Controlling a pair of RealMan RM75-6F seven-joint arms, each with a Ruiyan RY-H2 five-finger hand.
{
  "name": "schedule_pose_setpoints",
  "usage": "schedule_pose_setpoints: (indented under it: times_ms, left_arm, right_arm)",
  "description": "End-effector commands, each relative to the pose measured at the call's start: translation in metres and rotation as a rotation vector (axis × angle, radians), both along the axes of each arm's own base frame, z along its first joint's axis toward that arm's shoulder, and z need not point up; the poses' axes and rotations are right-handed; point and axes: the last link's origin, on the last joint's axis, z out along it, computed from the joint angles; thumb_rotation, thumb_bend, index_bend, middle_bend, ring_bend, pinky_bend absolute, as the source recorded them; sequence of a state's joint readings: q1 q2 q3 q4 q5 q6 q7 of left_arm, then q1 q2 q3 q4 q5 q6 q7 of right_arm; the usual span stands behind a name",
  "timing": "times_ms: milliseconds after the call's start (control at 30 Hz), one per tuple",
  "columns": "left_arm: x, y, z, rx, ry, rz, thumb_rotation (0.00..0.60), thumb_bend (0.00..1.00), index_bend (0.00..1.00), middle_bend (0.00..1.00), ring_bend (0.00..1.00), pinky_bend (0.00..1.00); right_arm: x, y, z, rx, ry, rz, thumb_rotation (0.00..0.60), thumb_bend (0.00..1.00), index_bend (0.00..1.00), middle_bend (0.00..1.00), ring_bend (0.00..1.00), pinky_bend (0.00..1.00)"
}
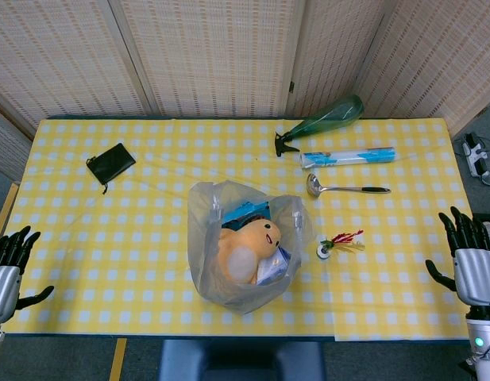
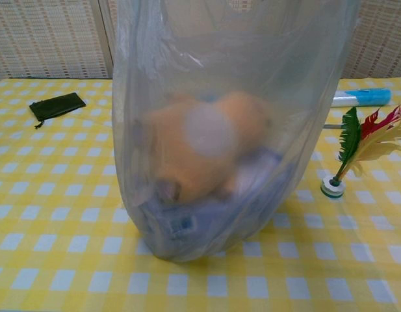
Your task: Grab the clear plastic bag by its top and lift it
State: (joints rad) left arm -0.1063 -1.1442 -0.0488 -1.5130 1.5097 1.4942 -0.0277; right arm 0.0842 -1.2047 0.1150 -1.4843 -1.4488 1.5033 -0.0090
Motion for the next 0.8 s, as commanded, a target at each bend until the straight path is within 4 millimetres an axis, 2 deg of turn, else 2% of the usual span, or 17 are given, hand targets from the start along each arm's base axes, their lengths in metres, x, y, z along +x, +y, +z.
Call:
schedule_pose_setpoints:
  times_ms: [33,233,300,433,633,800]
  left_arm:
    - [0.0,0.0,0.0,-0.002,-0.004,0.002,0.6,0.17,0.04,0.05,0.03,0.0]
    - [0.002,0.003,-0.004,-0.02,-0.027,-0.016,0.6,0.17,0.04,0.05,0.04,0.0]
    - [0.004,0.002,-0.005,-0.027,-0.058,-0.032,0.6,0.17,0.04,0.08,0.07,0.02]
    - [0.01,0.001,-0.005,-0.075,-0.204,-0.082,0.6,0.17,0.04,0.12,0.14,0.1]
    - [0.024,0.003,-0.001,-0.165,-0.503,-0.185,0.6,0.17,0.04,0.12,0.13,0.17]
    - [0.042,0.006,0.008,-0.288,-0.646,-0.222,0.6,0.16,0.02,0.11,0.11,0.19]
  right_arm:
    - [0.0,0.0,0.0,0.0,-0.002,0.002,0.6,0.31,0.0,0.0,0.0,0.0]
    - [0.001,0.005,0.004,-0.014,-0.008,0.014,0.6,0.31,0.0,0.0,0.0,0.0]
    - [0.002,0.007,0.005,-0.019,-0.011,0.02,0.6,0.31,0.0,0.0,0.0,0.0]
    - [0.007,0.011,0.006,-0.013,-0.021,0.045,0.6,0.31,0.0,0.0,0.0,0.0]
    - [0.012,0.017,0.006,-0.003,-0.034,0.073,0.6,0.31,0.0,0.0,0.0,0.0]
    - [0.015,0.021,0.003,0.021,-0.031,0.09,0.6,0.31,0.0,0.0,0.0,0.0]
